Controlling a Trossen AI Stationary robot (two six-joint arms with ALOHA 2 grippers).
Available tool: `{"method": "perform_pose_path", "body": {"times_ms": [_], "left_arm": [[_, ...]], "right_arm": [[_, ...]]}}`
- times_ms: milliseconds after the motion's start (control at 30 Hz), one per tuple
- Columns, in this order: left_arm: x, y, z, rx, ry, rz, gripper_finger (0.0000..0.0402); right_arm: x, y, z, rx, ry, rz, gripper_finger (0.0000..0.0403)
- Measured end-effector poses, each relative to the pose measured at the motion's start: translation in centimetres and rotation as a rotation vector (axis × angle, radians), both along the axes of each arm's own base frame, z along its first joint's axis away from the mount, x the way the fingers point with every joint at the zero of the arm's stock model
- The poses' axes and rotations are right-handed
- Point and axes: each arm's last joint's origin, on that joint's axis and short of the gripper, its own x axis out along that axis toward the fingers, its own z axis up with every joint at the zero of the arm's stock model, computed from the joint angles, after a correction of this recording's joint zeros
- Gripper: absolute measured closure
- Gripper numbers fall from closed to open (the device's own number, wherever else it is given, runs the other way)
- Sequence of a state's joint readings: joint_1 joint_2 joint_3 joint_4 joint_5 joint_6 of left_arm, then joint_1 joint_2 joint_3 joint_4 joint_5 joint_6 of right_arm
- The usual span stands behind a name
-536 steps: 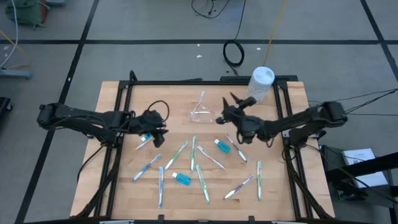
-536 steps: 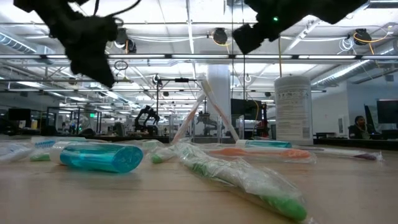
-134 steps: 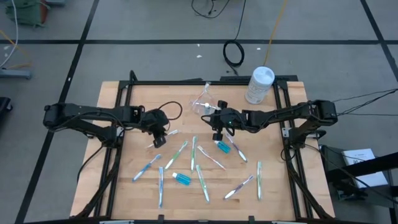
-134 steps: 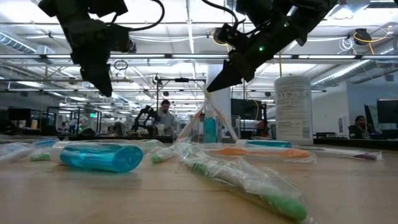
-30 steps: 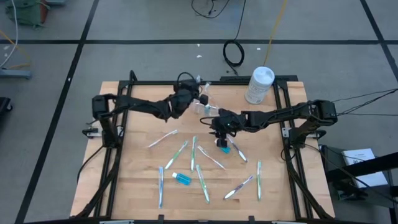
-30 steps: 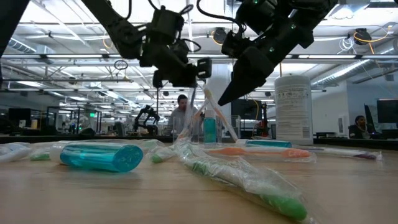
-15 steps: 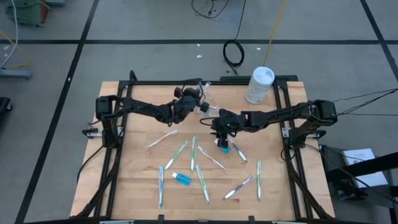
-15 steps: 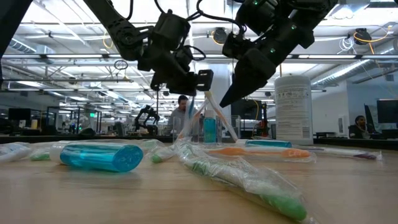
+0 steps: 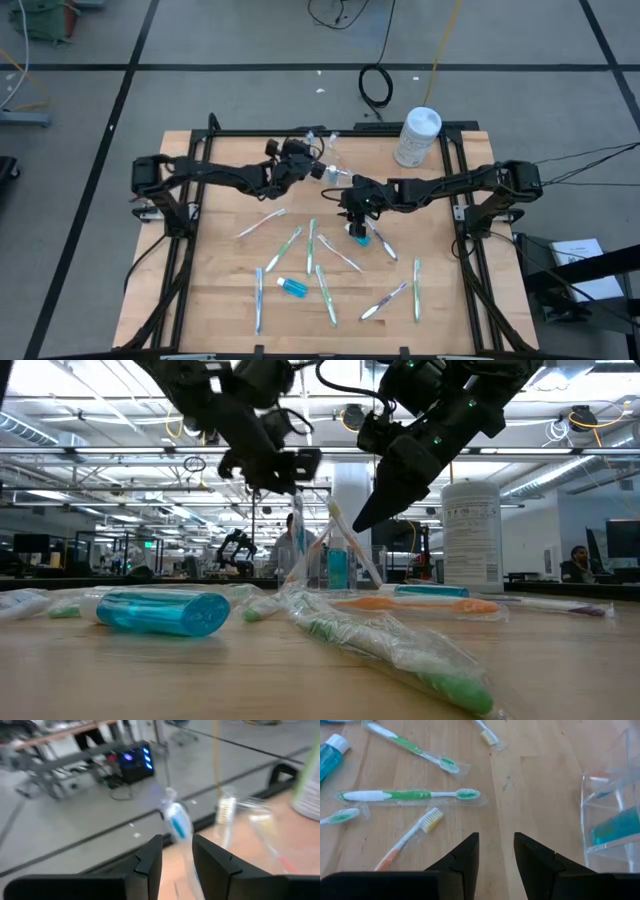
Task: Pick & Place toothbrushing station
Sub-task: Put the purple toothbrush into the transparent organizer
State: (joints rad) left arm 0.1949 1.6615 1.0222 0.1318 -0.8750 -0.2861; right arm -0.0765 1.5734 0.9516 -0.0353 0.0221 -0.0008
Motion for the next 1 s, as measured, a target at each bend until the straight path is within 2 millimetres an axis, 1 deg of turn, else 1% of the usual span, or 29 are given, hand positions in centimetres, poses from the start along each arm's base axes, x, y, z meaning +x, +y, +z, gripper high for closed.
{"method": "perform_pose_path", "body": {"times_ms": [100,200,367,467,600,700,833,933,1000], "left_arm": [[-1.6,-0.7,1.7,-0.076,0.028,-0.080,0.0287],[-3.3,-1.3,2.9,-0.146,0.085,-0.155,0.0286],[-5.7,-2.4,4.0,-0.259,0.208,-0.324,0.0286],[-6.6,-2.9,4.4,-0.302,0.238,-0.371,0.0286],[-6.9,-3.3,4.3,-0.306,0.276,-0.377,0.0286],[-6.7,-3.3,4.1,-0.306,0.282,-0.377,0.0286],[-6.4,-3.2,3.6,-0.308,0.309,-0.378,0.0286],[-6.1,-3.1,3.6,-0.276,0.323,-0.402,0.0286],[-5.7,-3.0,3.6,-0.256,0.314,-0.416,0.0286]], "right_arm": [[0.0,0.0,0.0,0.035,-0.003,-0.031,0.0289],[0.0,0.1,0.0,0.060,-0.001,-0.052,0.0289],[-0.4,0.3,-0.4,0.099,0.050,-0.083,0.0289],[-0.8,0.5,-0.8,0.129,0.110,-0.112,0.0289],[-1.5,0.5,-1.4,0.155,0.202,-0.148,0.0289],[-2.2,0.6,-1.8,0.184,0.280,-0.194,0.0289],[-3.2,0.6,-2.3,0.215,0.379,-0.307,0.0289],[-3.6,0.4,-2.7,0.161,0.376,-0.431,0.0289],[-3.9,0.4,-3.2,0.154,0.376,-0.479,0.0289]]}}
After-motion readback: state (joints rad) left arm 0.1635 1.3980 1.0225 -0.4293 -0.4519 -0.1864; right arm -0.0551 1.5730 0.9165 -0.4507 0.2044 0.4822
